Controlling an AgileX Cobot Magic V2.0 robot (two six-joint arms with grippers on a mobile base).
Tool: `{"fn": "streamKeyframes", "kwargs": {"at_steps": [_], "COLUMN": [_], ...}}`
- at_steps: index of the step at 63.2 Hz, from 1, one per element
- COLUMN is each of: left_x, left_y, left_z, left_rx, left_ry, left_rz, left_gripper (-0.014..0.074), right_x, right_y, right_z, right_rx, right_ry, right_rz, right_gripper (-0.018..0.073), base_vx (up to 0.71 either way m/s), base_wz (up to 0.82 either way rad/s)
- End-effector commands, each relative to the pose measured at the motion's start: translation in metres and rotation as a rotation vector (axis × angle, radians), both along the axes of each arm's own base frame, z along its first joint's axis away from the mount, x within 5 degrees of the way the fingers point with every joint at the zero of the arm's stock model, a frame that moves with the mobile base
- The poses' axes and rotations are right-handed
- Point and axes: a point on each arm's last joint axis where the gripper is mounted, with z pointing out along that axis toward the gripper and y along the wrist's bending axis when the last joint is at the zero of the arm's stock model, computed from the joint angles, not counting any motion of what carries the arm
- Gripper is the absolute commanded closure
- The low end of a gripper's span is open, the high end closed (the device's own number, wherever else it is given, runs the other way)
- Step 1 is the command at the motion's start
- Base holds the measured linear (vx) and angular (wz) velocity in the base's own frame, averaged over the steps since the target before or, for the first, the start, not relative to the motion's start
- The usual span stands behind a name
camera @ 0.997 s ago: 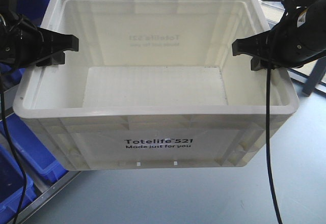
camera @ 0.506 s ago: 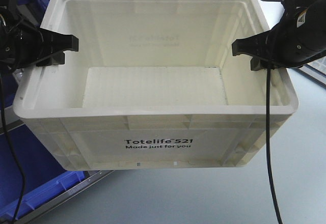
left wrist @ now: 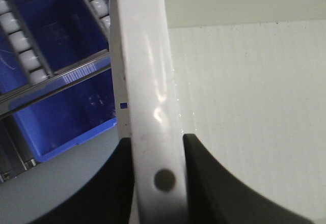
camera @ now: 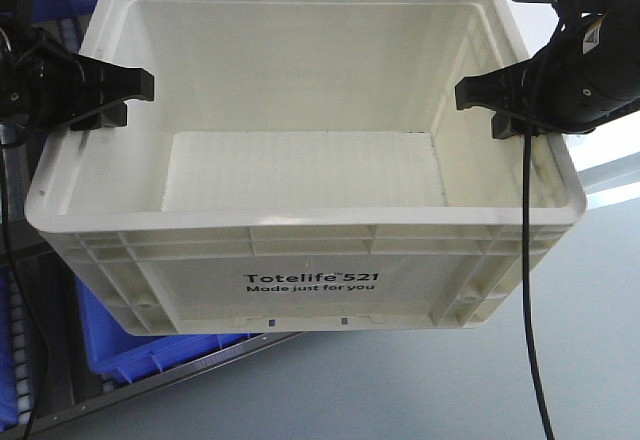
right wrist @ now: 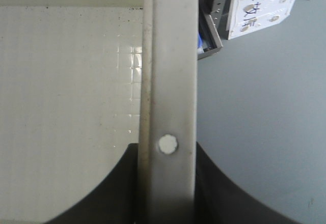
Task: Move bin from left to right shelf
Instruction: 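Align the held crate over the empty roller shelf slot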
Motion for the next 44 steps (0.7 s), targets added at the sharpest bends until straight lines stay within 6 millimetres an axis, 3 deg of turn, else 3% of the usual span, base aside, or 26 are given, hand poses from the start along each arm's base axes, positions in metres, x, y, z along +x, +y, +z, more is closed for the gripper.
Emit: {"fn": "streamKeyframes", "kwargs": {"at_steps": [1, 44], "left_x": [-0.0074, -0.0074], "left_y": [0.0051, 0.0051], "left_z": [0.0338, 0.0338], "left_rx": [0.010, 0.010], "left_ry": [-0.184, -0.184], "left_rz": [-0.025, -0.025], "left_gripper": [0.0461, 0.0461], "right_x": [0.0001, 0.0001], "right_y": [-0.0142, -0.0142], "right_z": [0.0316, 0.0316], "right_rx": [-0.055, -0.055], "right_ry": [-0.205, -0.205], "right_rz": [-0.023, -0.023], "right_gripper": [0.0460, 0.0460], "base_vx": [0.03, 0.04], "base_wz": [0.50, 0.37]}}
